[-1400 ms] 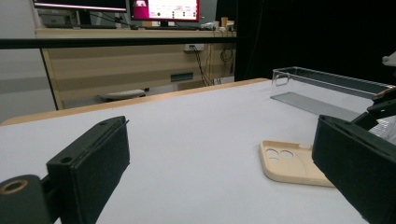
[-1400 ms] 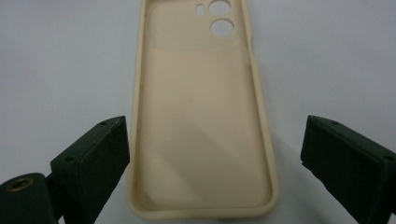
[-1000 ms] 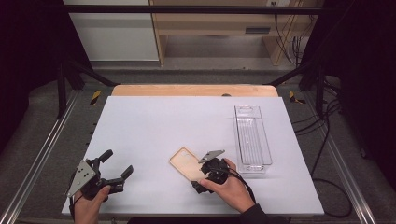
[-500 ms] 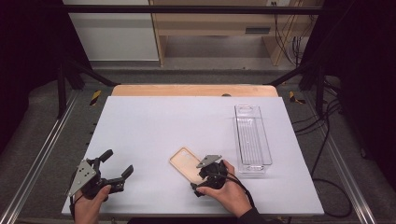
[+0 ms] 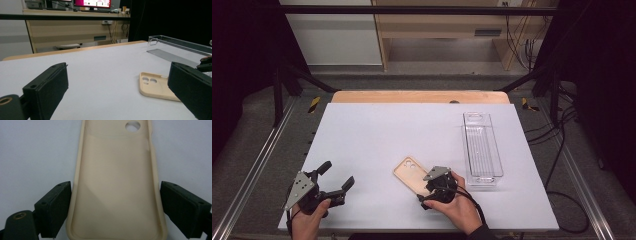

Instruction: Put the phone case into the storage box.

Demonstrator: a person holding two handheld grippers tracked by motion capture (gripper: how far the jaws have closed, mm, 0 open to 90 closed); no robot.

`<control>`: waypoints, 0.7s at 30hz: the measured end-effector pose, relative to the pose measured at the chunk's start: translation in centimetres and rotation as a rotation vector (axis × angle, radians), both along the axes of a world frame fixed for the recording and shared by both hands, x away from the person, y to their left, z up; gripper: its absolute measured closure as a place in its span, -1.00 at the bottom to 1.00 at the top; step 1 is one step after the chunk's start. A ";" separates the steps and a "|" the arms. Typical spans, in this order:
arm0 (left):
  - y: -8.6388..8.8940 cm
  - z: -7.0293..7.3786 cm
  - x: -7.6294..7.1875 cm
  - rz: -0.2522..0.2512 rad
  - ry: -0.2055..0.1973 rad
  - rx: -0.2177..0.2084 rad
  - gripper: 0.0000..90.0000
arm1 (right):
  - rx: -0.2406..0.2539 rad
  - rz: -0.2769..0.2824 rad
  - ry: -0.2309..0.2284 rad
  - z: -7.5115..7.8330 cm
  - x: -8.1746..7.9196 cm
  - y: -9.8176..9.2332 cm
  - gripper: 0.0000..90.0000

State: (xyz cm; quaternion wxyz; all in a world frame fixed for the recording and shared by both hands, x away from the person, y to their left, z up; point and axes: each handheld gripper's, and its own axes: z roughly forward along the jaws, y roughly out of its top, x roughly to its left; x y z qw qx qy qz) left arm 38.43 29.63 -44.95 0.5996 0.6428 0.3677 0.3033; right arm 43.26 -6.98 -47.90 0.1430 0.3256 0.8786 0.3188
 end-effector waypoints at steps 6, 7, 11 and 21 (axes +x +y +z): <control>-1.5 0.8 0.2 -0.026 0.073 -0.016 -0.99 | 0.050 -0.002 -0.088 1.1 -0.6 0.0 -0.71; -1.8 1.0 0.3 -0.030 0.078 -0.014 -0.99 | 0.061 -0.007 -0.108 1.4 -0.7 -0.1 -0.71; -3.5 2.4 1.2 -0.056 0.107 -0.004 -0.99 | 0.107 -0.015 -0.175 2.8 -0.9 -0.2 -0.71; -6.4 7.1 4.0 -0.107 0.094 -0.017 -0.98 | 0.264 -0.055 -0.351 6.9 -1.9 1.2 -0.72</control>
